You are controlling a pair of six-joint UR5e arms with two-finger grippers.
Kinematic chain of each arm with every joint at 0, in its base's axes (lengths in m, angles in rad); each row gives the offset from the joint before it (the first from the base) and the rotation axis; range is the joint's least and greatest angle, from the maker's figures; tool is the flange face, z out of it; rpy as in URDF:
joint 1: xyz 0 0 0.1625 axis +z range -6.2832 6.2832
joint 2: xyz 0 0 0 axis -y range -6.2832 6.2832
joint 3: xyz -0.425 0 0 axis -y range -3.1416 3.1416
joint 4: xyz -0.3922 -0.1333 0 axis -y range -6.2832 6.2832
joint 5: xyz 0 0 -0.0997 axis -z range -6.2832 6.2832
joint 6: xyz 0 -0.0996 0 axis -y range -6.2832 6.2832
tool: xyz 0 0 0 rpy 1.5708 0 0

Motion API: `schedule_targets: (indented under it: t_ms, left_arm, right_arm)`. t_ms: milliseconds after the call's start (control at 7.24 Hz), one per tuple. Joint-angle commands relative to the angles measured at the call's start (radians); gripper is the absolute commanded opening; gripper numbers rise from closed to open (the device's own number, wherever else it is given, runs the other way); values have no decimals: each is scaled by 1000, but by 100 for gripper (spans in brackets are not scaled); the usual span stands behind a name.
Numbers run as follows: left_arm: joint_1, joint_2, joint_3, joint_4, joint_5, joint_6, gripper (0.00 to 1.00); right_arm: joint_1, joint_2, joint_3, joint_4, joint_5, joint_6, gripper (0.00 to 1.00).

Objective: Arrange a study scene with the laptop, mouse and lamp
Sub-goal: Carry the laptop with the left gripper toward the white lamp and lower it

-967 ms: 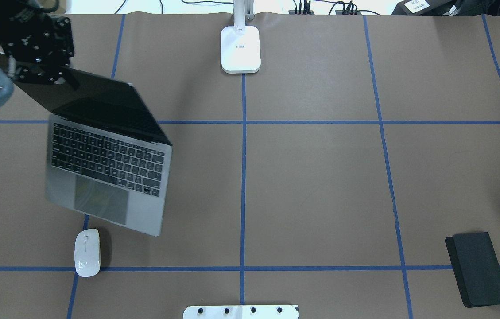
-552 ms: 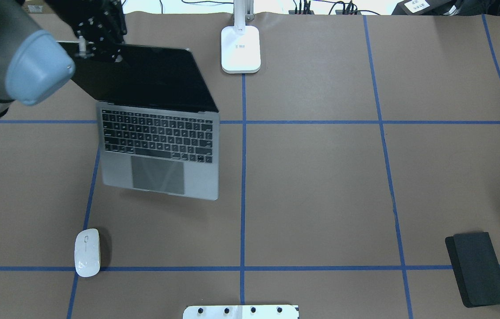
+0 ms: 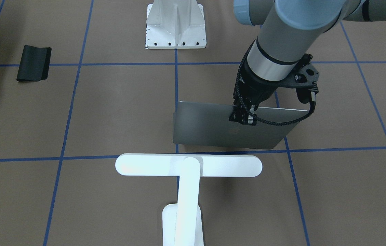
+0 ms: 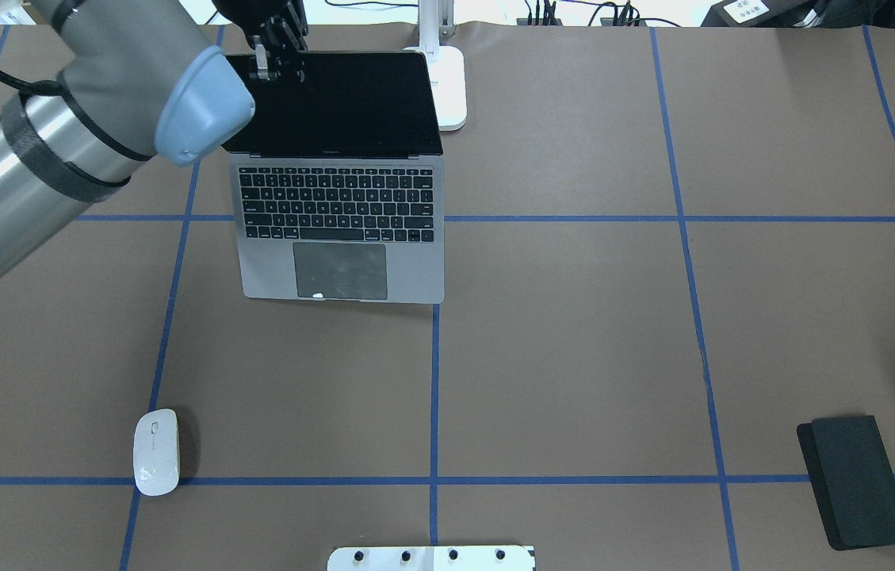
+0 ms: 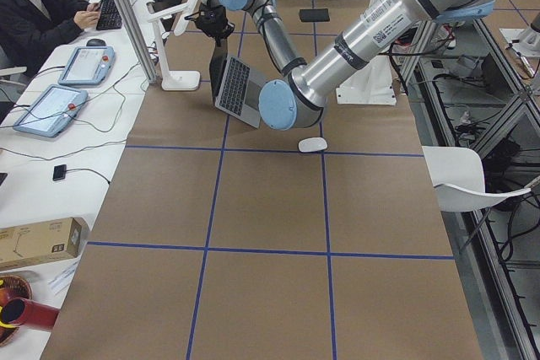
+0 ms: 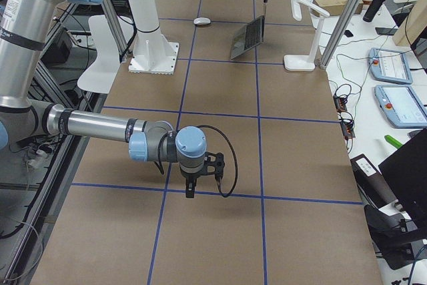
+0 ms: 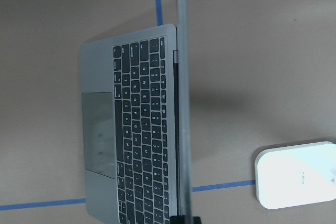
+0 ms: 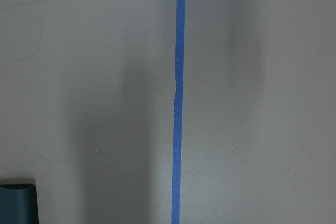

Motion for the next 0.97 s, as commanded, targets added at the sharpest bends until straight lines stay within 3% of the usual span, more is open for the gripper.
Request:
schedule_targets:
  t_ms: [0,414,829]
  left_arm:
    - [30,-7,93,-185,80,-97,0]
    - [117,3,151,-337,233,-110,0]
    - [156,46,142,-421,283,-116,0]
  right_arm:
    - [0,0,-3,-1,3,0,100]
    - [-2,1,-19,-3,3,0,100]
    - [-2,5,-22,-9,4,1,100]
